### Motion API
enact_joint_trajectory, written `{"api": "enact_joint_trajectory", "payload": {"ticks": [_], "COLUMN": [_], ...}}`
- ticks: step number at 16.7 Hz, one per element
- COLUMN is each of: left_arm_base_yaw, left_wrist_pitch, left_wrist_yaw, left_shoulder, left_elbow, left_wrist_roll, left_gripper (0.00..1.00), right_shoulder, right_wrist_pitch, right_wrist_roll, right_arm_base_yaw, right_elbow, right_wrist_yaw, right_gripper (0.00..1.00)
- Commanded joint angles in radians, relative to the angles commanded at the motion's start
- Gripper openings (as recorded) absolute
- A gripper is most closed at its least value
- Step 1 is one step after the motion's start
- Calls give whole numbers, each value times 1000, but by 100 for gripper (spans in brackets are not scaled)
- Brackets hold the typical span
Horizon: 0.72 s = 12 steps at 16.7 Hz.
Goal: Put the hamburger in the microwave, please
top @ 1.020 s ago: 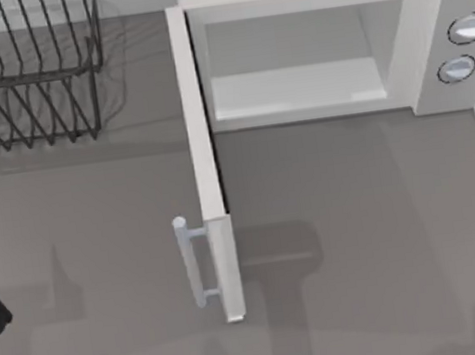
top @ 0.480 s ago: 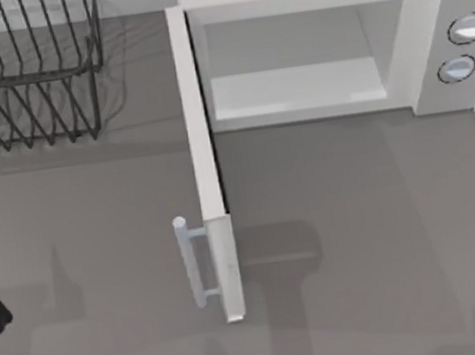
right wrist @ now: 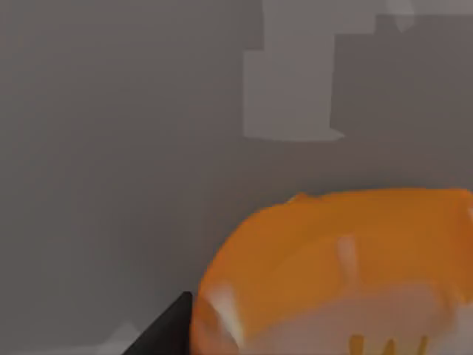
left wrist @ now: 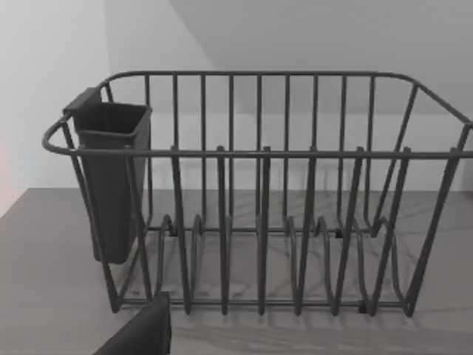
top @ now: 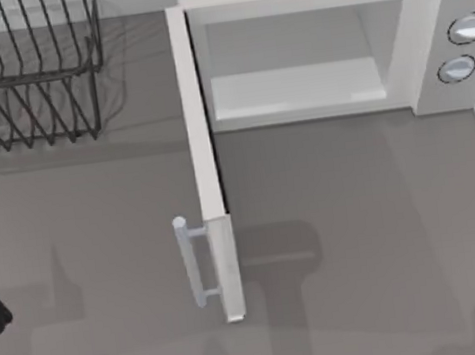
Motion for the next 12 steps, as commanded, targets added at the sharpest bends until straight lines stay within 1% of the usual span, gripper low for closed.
{"api": "enact_joint_trajectory", "payload": {"ticks": [2,4,9,12], "left_arm_base_yaw": [0,0,0,0], "left_wrist_pitch": [0,0,0,0], "left_wrist_yaw": [0,0,0,0], "left_shoulder": [0,0,0,0], "left_elbow": [0,0,0,0], "left_wrist_roll": [0,0,0,0], "left_gripper": [100,100,100,100], "right_shoulder": [-4,-20,-109,-163], "right_wrist_pitch": [-16,-75,-348,-446], "right_wrist_roll": [-2,-7,-12,-8], "right_arm_base_yaw": [0,0,-3,-4], "right_elbow": [11,48,200,274], "right_wrist_yaw": [0,0,0,0], "right_gripper": [0,0,0,0]}}
